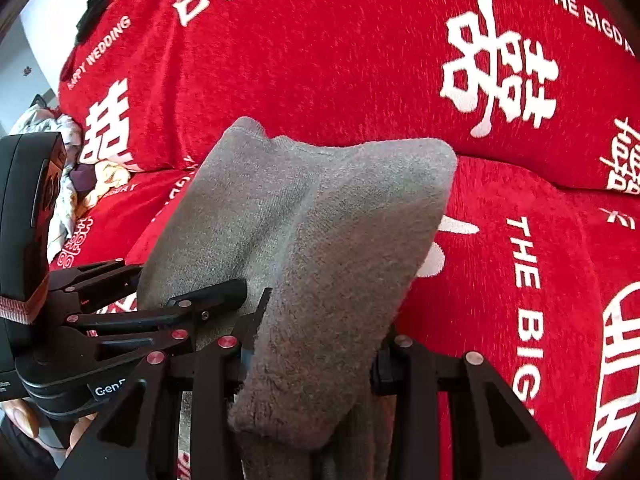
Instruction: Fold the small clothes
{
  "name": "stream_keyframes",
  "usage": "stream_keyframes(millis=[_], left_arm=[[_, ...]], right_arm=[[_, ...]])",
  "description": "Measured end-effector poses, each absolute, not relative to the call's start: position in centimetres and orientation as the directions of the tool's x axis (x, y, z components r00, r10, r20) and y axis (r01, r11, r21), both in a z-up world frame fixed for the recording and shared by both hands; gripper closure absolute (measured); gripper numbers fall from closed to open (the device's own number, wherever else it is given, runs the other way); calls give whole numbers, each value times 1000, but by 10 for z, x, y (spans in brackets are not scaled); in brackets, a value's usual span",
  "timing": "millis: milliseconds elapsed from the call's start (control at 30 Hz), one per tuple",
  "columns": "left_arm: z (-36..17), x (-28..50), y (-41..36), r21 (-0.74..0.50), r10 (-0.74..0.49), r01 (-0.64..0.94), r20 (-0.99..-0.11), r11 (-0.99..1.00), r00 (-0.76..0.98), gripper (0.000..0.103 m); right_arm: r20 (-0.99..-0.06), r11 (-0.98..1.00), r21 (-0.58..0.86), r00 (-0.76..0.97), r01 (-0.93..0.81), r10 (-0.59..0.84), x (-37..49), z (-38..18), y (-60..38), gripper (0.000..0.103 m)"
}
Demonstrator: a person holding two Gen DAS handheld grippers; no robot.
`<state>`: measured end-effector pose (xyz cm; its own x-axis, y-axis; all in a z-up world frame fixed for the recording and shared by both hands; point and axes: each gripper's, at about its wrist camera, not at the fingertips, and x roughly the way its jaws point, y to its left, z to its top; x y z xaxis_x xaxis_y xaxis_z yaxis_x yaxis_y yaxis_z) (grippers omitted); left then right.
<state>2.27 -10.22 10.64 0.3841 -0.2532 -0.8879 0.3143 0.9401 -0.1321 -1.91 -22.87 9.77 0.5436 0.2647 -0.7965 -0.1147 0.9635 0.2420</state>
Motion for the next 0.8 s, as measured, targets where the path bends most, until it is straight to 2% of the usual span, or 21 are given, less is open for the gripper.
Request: stream_keyframes(millis=[500, 800], left_arm=[[130, -30, -83, -85, -222, 317, -876, 945, 428, 55], [127, -51, -71, -78, -209, 305, -882, 949, 424, 55]], right_arm=[[-772, 967, 215, 582, -138, 255, -70, 125, -202, 63], [-773, 965, 212, 577, -156, 263, -88, 126, -191, 64]])
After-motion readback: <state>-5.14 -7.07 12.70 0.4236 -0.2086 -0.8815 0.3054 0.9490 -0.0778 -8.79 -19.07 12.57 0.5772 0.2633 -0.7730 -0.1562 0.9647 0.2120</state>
